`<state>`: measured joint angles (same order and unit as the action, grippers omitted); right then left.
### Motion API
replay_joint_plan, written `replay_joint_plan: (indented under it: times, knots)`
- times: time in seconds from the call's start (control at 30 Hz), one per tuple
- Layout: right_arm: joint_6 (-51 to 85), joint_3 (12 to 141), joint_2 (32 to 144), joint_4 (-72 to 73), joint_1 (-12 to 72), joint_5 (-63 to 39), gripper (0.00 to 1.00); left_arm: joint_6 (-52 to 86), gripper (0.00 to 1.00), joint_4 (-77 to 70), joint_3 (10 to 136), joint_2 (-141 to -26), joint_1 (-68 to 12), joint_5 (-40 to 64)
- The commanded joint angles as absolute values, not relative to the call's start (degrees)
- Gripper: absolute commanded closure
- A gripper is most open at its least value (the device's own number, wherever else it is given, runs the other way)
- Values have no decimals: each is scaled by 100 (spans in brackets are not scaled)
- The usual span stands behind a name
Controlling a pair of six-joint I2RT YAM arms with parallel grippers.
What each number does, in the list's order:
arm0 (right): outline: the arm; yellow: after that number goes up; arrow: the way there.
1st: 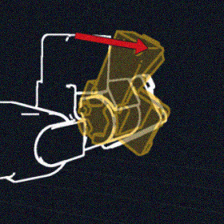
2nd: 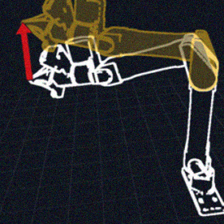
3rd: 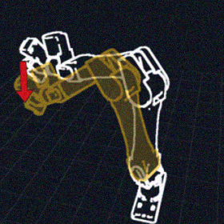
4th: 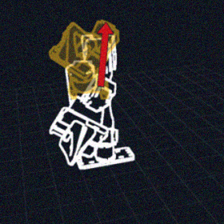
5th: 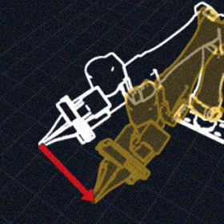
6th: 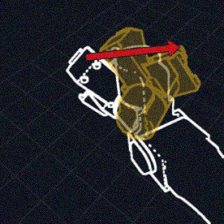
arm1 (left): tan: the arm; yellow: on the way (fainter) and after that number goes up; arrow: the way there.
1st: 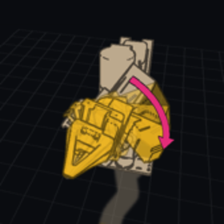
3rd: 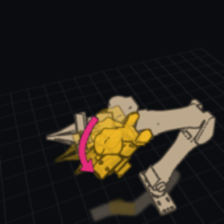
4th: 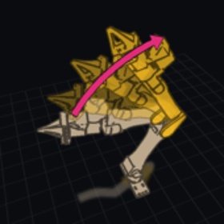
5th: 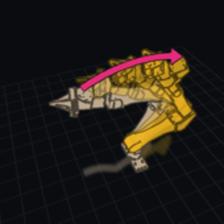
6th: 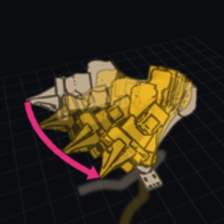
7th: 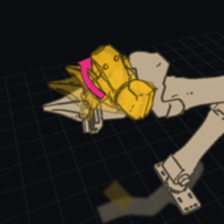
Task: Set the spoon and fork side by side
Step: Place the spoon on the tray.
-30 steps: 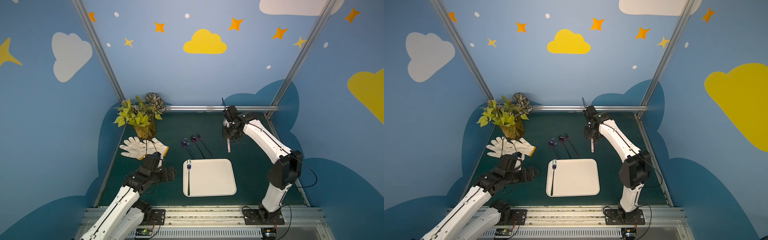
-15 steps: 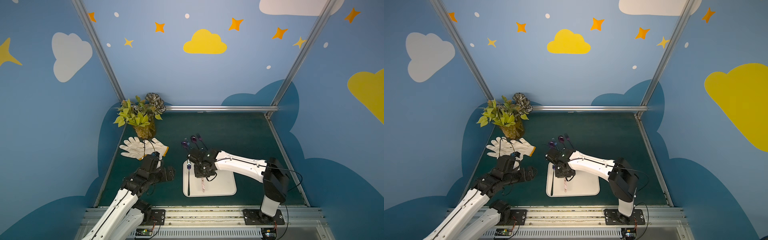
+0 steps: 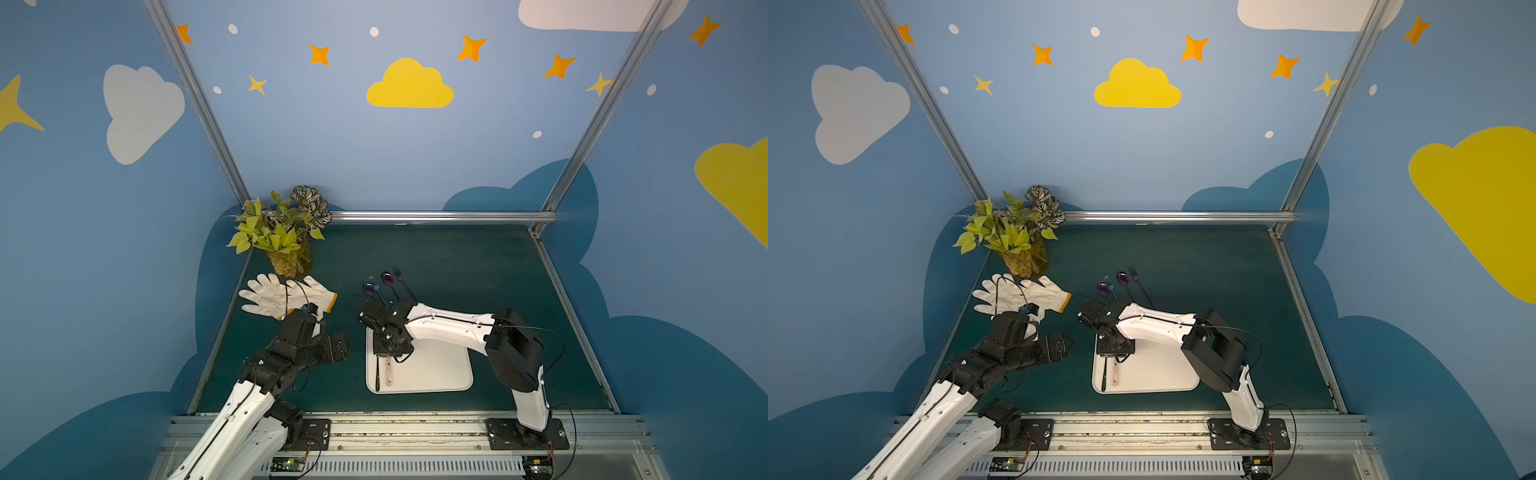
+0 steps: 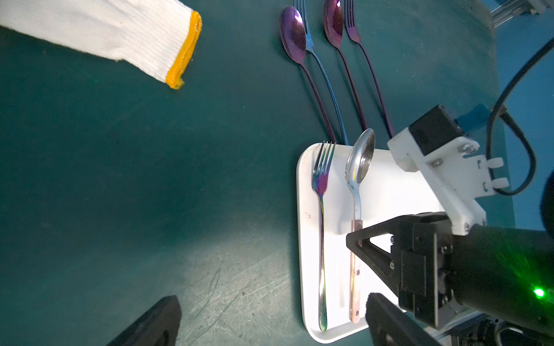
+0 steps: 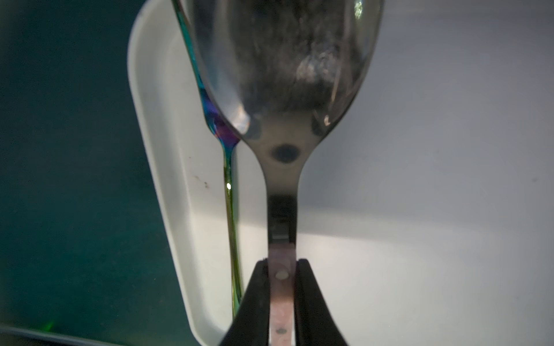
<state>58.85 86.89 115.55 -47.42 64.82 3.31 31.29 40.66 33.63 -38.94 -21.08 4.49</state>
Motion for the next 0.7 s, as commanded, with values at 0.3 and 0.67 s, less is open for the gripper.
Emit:
replay_joint_plan:
  times: [0.3,0.67]
  knots:
    - [6018,8774,11801,-4875,6476,177,100,3104,0,4044,3351,-3854,-2118,508]
    - [6024,8808,11960,-4880,6420,130,99,3098,0,4042,3349,-3850,-2115,492]
